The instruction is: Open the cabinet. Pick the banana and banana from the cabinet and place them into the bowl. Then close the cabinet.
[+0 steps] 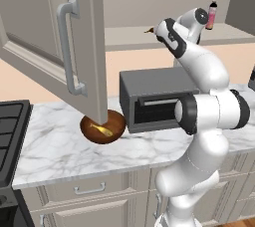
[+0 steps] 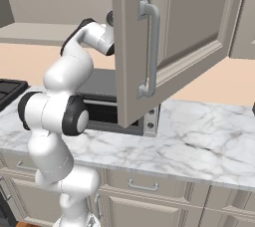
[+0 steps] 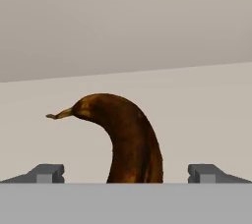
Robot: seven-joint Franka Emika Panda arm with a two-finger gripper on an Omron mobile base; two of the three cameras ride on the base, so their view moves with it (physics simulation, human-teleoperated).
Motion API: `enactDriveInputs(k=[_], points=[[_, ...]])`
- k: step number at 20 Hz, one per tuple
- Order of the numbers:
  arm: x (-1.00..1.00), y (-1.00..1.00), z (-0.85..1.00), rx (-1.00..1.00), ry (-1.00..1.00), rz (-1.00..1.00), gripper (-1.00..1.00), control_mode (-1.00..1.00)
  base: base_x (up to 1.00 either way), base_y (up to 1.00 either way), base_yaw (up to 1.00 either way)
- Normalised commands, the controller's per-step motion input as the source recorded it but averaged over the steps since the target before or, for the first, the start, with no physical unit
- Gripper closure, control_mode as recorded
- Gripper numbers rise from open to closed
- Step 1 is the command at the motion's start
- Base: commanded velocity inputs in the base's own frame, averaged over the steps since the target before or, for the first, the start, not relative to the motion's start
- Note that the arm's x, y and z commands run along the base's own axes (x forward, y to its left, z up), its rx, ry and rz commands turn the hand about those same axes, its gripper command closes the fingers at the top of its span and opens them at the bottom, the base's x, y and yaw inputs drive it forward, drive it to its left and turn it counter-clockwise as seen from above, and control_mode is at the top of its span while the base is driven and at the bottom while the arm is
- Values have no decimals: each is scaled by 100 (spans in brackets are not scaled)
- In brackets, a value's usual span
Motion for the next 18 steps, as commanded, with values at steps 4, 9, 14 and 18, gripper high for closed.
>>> enactDriveInputs(k=[4,9,14,18], points=[[0,0,0,0,0,0,-100,-100,0,0,0],[4,-13,0,0,0,0,-100,-100,0,0,0],[15,-14,-6,0,0,0,-100,-100,0,0,0],[39,0,-11,-1,0,0,-100,-100,0,0,0]])
